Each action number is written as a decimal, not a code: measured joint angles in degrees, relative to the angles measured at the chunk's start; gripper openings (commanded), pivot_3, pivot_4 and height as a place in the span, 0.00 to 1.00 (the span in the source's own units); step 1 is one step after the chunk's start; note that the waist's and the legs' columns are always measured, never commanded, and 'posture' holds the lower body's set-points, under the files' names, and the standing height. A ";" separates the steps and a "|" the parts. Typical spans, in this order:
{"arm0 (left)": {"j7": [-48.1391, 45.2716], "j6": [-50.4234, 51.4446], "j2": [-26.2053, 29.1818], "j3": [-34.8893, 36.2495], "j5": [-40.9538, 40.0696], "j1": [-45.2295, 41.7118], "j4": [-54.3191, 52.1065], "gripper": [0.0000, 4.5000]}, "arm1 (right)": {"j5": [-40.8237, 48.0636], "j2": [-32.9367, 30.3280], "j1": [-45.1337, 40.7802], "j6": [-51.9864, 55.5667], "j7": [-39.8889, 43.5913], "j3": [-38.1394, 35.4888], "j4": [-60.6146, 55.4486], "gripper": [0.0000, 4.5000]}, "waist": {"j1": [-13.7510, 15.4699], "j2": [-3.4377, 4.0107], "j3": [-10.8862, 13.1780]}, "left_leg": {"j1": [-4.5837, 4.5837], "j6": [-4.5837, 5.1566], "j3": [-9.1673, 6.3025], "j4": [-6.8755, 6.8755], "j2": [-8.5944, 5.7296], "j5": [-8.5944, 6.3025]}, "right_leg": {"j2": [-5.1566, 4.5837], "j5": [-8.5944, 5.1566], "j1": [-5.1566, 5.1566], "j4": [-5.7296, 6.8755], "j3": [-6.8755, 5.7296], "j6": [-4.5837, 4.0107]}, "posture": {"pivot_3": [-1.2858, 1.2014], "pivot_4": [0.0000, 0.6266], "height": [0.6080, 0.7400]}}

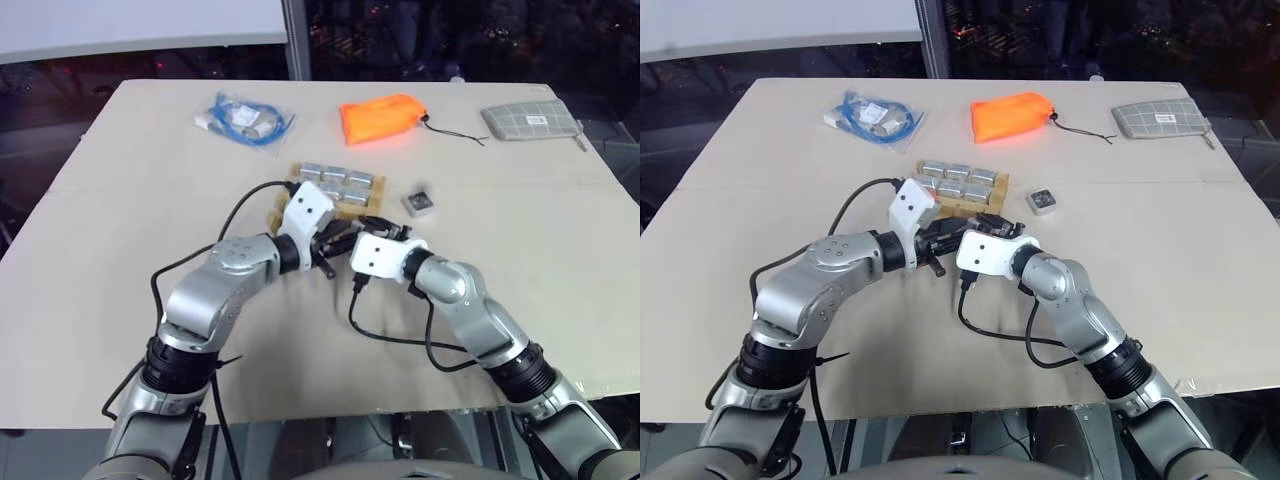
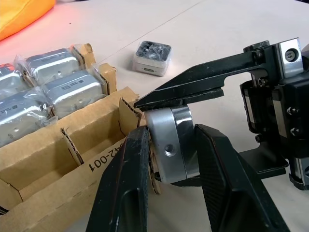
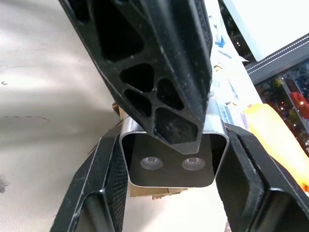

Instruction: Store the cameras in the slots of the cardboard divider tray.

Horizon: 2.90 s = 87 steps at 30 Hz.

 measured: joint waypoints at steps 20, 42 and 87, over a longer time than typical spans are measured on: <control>-2.08 1.96 1.94 1.55 -2.26 -0.05 -0.52 0.20 | 3.26 -0.05 1.45 3.49 3.44 -1.89 -4.75 0.99 | -0.02 0.00 0.01 | -0.04 0.00 -0.02 -0.04 0.01 0.00 | 0.00 0.00 -0.01 -0.06 -0.02 0.00 | 0.52 0.24 1.00; -50.74 -48.35 12.53 -8.91 15.79 -38.97 59.02 0.20 | 52.72 -17.84 4.85 45.90 21.05 -43.79 -31.30 0.99 | 1.62 0.06 0.08 | -0.44 0.21 0.11 -0.15 -0.05 -0.12 | 0.02 -0.01 -0.01 -0.59 -0.43 0.02 | 0.52 0.24 1.00; -58.41 -58.17 5.35 3.00 16.78 -48.69 77.65 0.99 | 62.71 -19.59 8.80 39.69 -4.64 -32.22 -21.32 1.00 | 0.56 0.07 0.08 | -0.98 0.28 -0.17 0.09 -0.06 -0.17 | -0.07 0.00 -0.41 -0.47 -0.56 0.04 | 0.52 0.24 1.00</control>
